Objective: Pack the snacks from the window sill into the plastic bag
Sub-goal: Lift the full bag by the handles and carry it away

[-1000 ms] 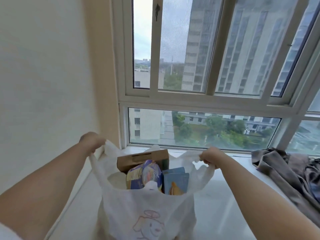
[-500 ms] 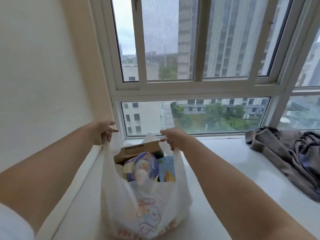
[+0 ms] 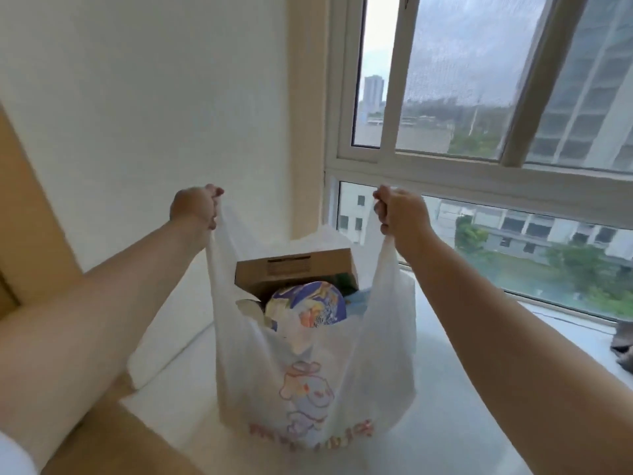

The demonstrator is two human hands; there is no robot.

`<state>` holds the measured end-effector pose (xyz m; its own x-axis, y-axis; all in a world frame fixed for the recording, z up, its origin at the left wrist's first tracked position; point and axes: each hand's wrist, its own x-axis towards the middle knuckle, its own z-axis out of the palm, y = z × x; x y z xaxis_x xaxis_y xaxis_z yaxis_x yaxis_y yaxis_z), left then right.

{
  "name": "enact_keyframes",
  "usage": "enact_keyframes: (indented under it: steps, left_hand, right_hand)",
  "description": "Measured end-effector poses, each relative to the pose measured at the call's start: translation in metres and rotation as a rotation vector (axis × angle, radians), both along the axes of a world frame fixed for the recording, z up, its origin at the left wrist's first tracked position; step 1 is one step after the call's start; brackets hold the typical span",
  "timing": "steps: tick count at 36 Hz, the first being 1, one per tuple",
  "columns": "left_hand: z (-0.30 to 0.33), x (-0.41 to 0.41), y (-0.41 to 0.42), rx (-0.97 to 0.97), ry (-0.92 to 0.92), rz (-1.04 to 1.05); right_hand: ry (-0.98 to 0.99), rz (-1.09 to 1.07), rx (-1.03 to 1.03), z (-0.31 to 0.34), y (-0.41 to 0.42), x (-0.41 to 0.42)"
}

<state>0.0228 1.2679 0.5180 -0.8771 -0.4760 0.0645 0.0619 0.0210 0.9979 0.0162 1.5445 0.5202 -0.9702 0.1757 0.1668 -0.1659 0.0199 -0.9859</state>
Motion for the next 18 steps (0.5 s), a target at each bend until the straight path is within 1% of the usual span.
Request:
enact_keyframes:
  steps: [2, 4, 6, 8, 11, 13, 15, 18]
  left_hand:
    - [0.007, 0.028, -0.008, 0.015, 0.038, 0.058]
    - [0.012, 0.059, -0.015, -0.013, 0.051, 0.095]
    - [0.013, 0.084, -0.025, -0.054, 0.031, 0.126]
    - [0.013, 0.111, -0.038, -0.096, 0.002, 0.174]
    - [0.016, 0.153, -0.056, -0.185, -0.022, 0.329]
    - [0.017, 0.179, -0.060, -0.264, 0.002, 0.413]
    - [0.017, 0.206, -0.059, -0.304, 0.005, 0.506]
    - [0.018, 0.248, -0.065, -0.360, -0.039, 0.588]
  right_hand:
    - [0.025, 0.073, -0.003, 0.007, -0.010, 0.005]
    - [0.054, 0.192, 0.067, 0.012, -0.033, 0.018]
    - [0.063, 0.309, 0.104, 0.015, -0.059, 0.034]
    - [0.044, 0.397, 0.078, 0.015, -0.083, 0.048]
    - [0.014, 0.525, 0.048, 0.013, -0.116, 0.065]
    - [0.013, 0.635, 0.060, 0.011, -0.140, 0.081]
    - [0.031, 0.761, 0.116, 0.010, -0.165, 0.101]
    - [0.071, 0.924, 0.214, 0.008, -0.201, 0.134]
